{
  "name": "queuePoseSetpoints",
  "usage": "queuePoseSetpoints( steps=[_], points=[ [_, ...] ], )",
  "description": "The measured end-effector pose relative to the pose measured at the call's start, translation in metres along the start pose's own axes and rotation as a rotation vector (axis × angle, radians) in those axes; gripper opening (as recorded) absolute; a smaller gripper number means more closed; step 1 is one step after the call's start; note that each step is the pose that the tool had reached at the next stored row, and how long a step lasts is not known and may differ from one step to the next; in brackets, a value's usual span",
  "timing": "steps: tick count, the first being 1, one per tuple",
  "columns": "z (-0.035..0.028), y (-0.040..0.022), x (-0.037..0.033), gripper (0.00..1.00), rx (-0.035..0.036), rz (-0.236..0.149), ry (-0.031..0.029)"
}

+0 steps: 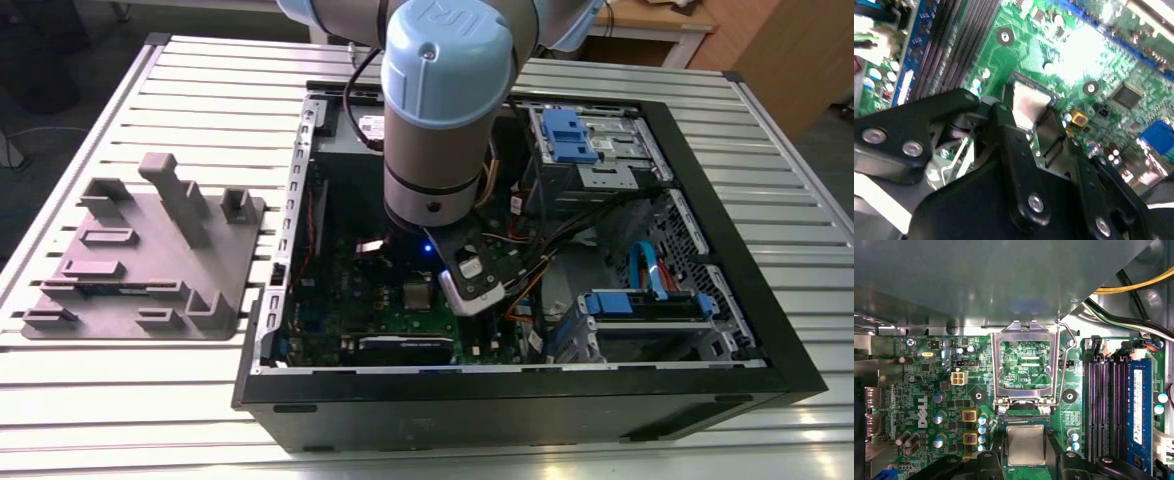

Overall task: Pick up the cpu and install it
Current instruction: 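Place the cpu into insertion slot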

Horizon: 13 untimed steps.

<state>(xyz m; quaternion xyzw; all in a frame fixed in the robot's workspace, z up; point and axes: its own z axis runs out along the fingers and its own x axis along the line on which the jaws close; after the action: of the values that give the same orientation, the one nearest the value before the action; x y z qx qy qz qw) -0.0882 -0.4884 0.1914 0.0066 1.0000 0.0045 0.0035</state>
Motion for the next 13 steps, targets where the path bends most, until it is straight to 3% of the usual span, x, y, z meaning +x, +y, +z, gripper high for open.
queuePoseSetpoints(
  steps=[1,13],
  points=[
    [0.0000,0.0000,0.0000,0.46,0.0001,0.000,0.0001],
    [-0.0003,-0.0001,0.0000,0.46,0.0005,0.000,0.0003]
  ],
)
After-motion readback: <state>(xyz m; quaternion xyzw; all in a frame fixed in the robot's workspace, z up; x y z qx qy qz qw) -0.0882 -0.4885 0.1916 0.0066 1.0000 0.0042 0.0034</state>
